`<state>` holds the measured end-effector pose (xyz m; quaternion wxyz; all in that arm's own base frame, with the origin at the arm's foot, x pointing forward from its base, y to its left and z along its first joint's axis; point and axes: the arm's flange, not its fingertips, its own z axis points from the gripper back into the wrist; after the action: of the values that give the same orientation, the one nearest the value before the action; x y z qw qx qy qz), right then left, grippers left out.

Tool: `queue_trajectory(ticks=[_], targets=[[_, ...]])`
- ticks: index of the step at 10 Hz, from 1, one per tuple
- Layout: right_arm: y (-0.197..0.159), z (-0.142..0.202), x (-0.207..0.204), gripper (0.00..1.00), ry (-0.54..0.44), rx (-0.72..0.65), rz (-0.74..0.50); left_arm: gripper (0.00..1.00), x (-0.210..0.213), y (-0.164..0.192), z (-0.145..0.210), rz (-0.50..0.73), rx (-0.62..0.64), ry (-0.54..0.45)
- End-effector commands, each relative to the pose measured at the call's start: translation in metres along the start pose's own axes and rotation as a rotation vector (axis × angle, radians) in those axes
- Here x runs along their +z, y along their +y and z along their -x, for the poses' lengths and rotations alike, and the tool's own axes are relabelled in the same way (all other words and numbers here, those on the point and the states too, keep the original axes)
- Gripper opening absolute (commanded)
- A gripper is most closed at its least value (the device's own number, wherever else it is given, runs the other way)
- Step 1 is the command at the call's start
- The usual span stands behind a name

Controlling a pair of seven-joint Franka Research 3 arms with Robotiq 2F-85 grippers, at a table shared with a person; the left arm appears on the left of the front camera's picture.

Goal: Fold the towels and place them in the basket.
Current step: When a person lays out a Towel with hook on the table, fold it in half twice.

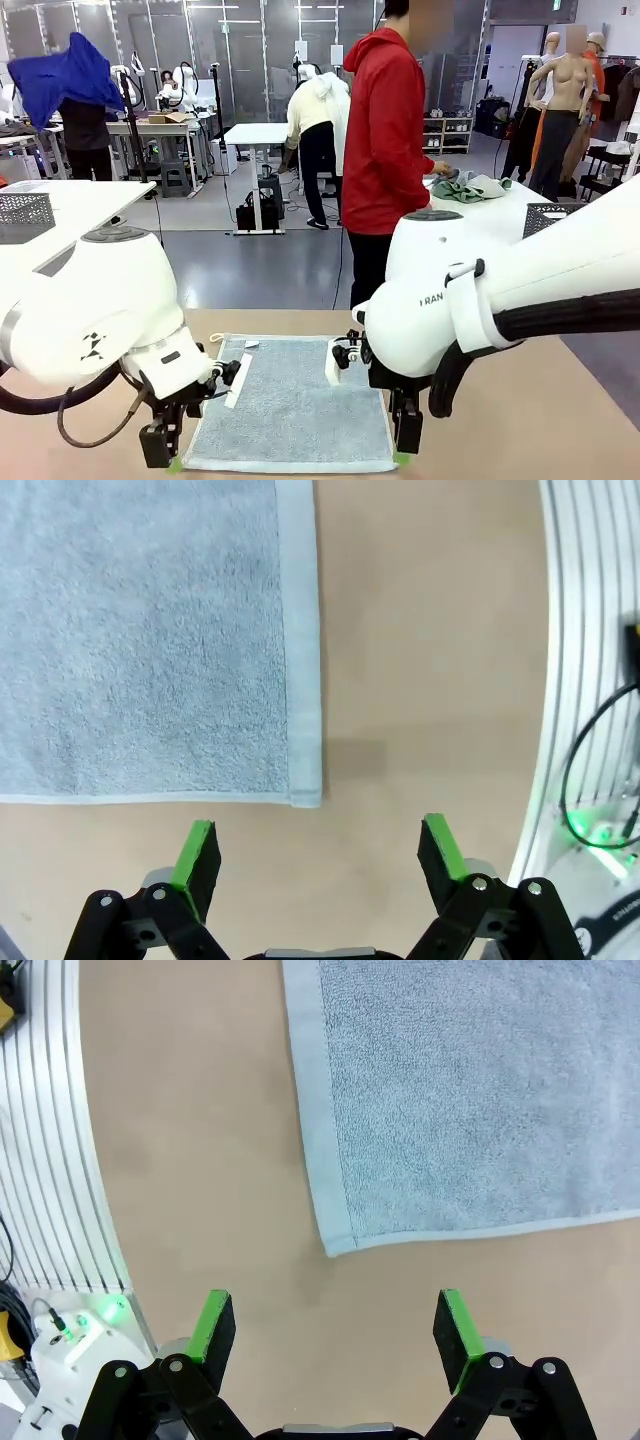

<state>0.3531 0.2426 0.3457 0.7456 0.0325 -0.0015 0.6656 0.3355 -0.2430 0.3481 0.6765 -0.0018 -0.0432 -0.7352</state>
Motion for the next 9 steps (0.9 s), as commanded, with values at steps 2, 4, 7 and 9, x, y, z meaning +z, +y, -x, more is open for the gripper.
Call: queue_trajectory(ticks=[2, 4, 7, 9], targets=[[0.004, -0.009, -0.016, 1.0, 0.005, -0.016, 0.029, 1.0, -0.01, 0.0, 0.007, -0.04, -0.008, 0.012], [0.005, -0.01, -0.025, 1.0, 0.004, -0.019, 0.01, 1.0, -0.015, 0.003, 0.016, -0.026, 0.015, 0.016], [0.001, -0.005, -0.017, 1.0, 0.001, 0.007, -0.004, 1.0, -0.007, 0.007, 0.008, -0.005, 0.006, 0.008], [0.001, -0.005, -0.017, 1.0, 0.001, 0.007, -0.004, 1.0, -0.007, 0.007, 0.008, -0.005, 0.006, 0.008]])
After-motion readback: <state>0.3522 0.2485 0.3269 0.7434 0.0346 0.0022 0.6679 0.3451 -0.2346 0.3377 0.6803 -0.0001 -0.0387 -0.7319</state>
